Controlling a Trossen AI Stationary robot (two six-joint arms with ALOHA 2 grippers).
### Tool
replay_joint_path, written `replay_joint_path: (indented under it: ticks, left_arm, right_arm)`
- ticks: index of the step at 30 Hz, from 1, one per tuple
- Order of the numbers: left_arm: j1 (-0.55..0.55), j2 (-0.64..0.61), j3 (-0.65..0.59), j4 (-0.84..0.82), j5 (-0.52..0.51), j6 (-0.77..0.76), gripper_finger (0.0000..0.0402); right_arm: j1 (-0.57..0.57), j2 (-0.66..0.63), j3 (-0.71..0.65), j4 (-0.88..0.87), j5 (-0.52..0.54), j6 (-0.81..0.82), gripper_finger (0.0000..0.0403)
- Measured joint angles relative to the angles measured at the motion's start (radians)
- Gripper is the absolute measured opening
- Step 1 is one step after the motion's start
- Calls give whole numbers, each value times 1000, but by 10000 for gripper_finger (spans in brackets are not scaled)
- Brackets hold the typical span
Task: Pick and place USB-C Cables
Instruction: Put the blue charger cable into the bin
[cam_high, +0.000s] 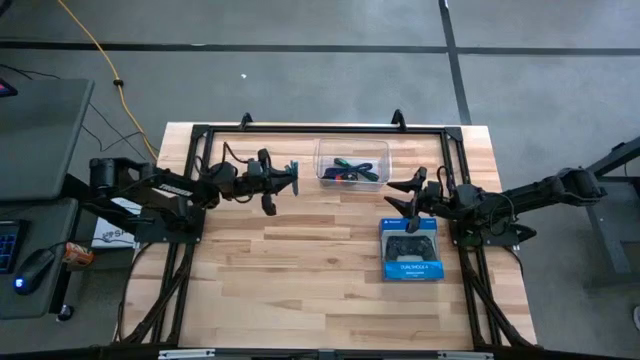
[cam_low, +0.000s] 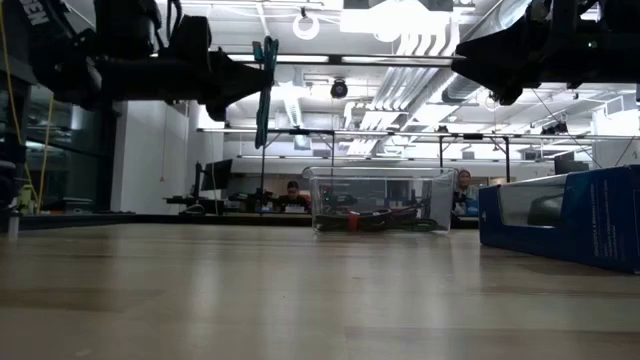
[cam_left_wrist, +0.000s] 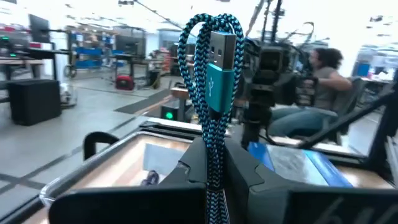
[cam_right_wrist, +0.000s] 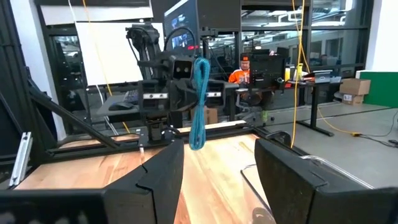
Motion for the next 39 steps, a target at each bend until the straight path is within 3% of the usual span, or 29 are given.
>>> replay_joint_path:
  ticks: [7, 28, 33, 39]
  left_arm:
    - [-26, 51, -4, 113, 53, 13, 0]
    - [-28, 58, 24, 101, 60, 43, 0]
    - [-7, 118, 236, -80, 34, 76, 0]
    - [48, 337, 702, -690, 25, 182, 0]
  right_arm:
    - [0, 0, 0, -1, 8, -1, 190]
    - [0, 0, 0, -11, 14, -6, 190]
    - [0, 0, 0, -12, 60, -24, 190]
    - [0, 0, 0, -17, 64, -27, 190]
